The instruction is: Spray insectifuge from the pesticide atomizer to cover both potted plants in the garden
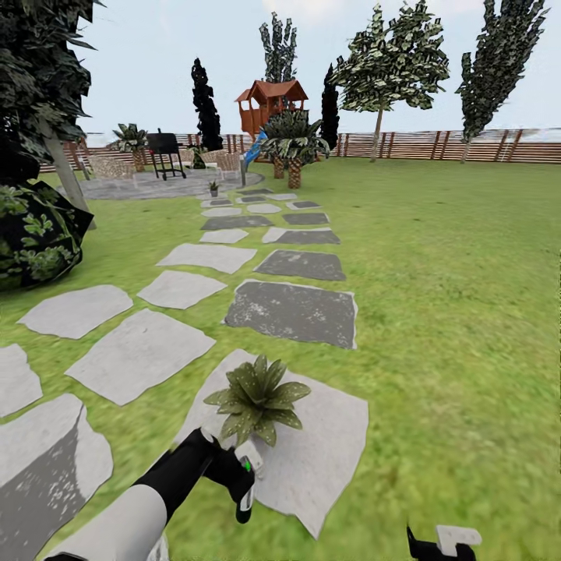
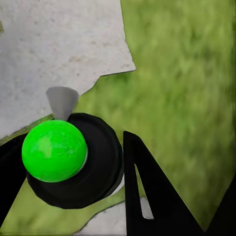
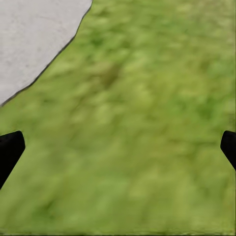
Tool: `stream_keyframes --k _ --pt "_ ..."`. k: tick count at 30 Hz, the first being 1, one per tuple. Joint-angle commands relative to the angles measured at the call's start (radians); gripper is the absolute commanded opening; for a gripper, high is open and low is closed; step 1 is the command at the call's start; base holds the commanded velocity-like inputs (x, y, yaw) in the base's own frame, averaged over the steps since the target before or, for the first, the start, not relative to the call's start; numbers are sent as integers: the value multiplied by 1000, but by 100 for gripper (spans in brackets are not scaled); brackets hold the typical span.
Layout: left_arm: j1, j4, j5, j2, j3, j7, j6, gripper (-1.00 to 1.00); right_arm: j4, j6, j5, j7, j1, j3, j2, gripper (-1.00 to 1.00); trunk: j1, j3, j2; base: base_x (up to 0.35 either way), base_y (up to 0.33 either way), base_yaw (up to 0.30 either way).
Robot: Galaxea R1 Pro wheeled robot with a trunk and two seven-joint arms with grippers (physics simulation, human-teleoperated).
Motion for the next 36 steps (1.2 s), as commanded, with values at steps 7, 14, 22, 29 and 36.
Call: stream_keyframes --k 7,14,22,29,36 --pt "0 -2 -2 -2 3 -4 -22 -100 -232 0 -5 9 -2 241 -14 100 -1 -1 0 -41 14 0" --pt "-6 -6 -14 54 -11 -81 -90 -100 -360 135 257 334 -116 327 -17 100 -1 -1 0 0 0 0" --pt "-17 2 -159 62 -16 -145 -171 -100 -367 142 371 687 -206 328 -17 100 -1 -1 0 0 0 0" --pt "-19 3 -220 54 -15 -226 -181 -100 -423 141 393 783 -215 331 -1 -100 -1 -1 0 0 0 0" --pt "-19 4 -244 49 -14 -224 -173 -100 -449 142 396 795 -215 333 96 -100 -1 -1 0 0 0 0"
